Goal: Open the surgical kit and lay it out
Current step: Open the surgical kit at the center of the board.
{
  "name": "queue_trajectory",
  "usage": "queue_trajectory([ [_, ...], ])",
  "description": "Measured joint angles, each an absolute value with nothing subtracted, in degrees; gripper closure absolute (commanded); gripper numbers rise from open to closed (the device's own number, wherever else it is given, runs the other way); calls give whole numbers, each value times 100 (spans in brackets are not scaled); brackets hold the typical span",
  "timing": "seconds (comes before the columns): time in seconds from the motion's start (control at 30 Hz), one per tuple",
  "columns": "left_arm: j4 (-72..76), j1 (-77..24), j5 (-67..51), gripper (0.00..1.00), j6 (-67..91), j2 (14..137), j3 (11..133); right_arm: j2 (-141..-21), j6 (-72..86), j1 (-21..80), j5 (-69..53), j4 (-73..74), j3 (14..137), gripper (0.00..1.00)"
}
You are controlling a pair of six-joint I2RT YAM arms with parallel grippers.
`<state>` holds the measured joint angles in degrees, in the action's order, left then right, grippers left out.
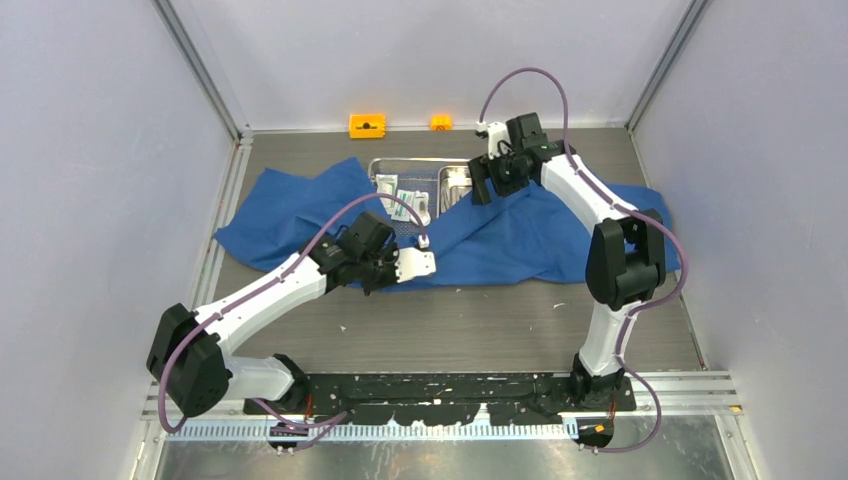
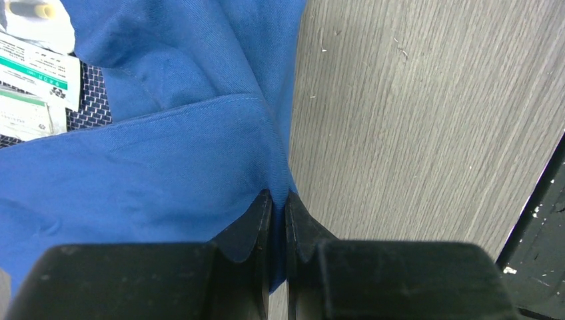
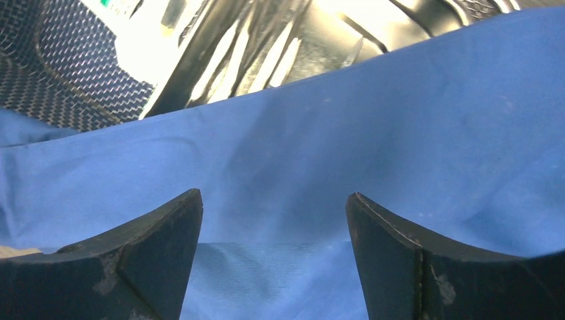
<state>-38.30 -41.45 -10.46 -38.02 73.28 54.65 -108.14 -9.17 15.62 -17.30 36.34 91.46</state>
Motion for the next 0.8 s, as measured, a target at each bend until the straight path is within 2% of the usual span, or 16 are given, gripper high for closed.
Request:
queue_trajectory([
  [0.27,-3701,-4152,-1004,100,-3765,7314,5334,-10816,-1393,1826,-1931,4001,9233,13],
  [0.8,-3684,-4152,-982,100,-3765,7286,5310,-10829,-3610,1905,-1920,5133,9330,13],
])
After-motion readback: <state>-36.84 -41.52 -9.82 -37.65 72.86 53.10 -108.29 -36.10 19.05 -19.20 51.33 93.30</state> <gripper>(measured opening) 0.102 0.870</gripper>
